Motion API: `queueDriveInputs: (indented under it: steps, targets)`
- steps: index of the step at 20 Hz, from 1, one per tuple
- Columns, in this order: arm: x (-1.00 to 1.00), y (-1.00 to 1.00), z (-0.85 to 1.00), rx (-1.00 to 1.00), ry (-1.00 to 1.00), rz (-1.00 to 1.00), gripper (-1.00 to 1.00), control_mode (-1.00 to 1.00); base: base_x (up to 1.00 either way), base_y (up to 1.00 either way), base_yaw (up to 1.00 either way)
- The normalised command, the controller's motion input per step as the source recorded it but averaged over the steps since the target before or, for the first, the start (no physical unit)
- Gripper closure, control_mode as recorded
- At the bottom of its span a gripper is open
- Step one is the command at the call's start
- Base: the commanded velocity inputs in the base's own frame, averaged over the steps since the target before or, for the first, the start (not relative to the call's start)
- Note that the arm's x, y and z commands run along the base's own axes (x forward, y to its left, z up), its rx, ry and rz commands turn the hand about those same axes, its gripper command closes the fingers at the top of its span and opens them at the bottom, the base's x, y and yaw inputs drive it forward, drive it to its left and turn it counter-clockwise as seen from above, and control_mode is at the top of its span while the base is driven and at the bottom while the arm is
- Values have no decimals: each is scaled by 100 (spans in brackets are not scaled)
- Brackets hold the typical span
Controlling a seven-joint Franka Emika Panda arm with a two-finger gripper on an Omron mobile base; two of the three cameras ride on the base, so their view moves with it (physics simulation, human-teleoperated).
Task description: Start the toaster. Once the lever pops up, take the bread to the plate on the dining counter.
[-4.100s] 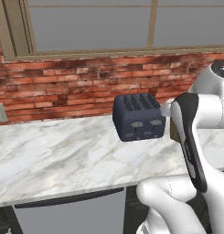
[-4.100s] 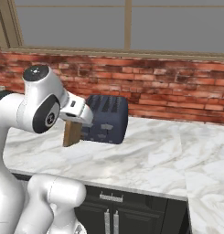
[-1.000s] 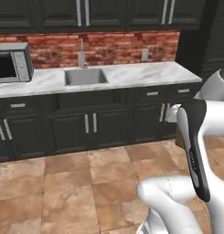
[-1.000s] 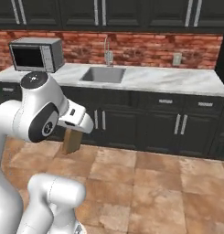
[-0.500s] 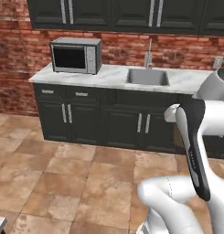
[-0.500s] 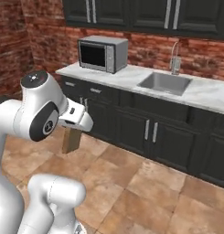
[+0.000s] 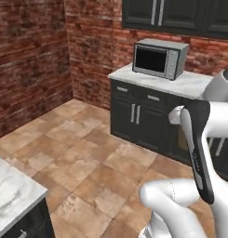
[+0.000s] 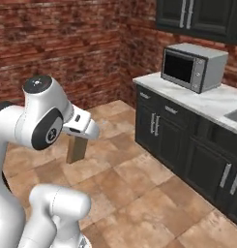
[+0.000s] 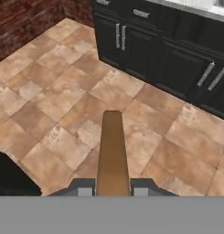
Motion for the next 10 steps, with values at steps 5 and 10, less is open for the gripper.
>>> queueDriveInputs:
  steps: [5,10]
  targets:
    - [0,0,0,0,0,0,100,100,29,1,90]
    - [0,0,0,0,0,0,100,100,26,-8,89]
